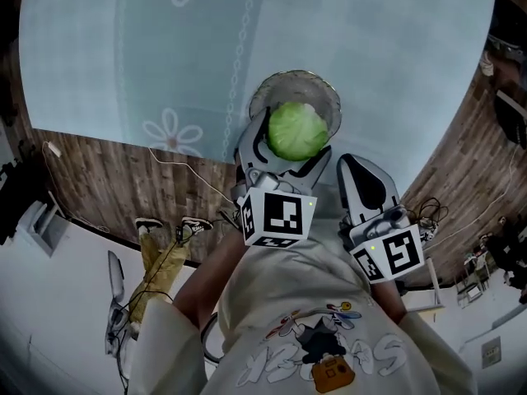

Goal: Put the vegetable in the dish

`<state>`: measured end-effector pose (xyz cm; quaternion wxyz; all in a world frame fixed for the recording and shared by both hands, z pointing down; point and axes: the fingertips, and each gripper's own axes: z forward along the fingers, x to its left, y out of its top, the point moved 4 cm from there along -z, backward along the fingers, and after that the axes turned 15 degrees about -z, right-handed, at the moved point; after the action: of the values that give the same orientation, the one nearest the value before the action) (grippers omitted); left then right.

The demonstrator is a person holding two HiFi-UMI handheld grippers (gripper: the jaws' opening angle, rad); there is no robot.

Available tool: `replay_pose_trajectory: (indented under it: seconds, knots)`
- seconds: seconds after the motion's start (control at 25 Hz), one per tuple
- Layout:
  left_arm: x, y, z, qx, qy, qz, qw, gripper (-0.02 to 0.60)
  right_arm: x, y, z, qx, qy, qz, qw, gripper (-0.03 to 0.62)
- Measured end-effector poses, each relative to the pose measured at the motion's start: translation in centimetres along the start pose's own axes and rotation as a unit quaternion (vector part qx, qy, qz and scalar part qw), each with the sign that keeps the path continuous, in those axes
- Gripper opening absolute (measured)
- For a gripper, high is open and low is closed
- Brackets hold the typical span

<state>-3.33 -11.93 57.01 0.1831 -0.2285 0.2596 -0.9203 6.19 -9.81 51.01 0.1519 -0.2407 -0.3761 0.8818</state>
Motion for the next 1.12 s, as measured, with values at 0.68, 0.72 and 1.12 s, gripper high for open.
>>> replay_pose_trajectory:
  seconds: [0.68,0.72,1.12]
  knots:
    - [1.8,0.6,3.5,0.083,0.021,0.029,0.9959,0.512,-0.3,-0.1,1.6,0.014,0.010,0.017,1.000,0.023]
    - [1.6,0.8,3.2,0.076,0.018,0.026,0.9967,0.512,-0.2,0.0,1.5,0.013,0.010,0.016,1.000,0.023]
    - [0.2,2.5,0.4,0.037,0.006,0.021,0.9991,0.472,0.3,1.4,0.1,-0.007,0.002,0.000,1.000,0.023]
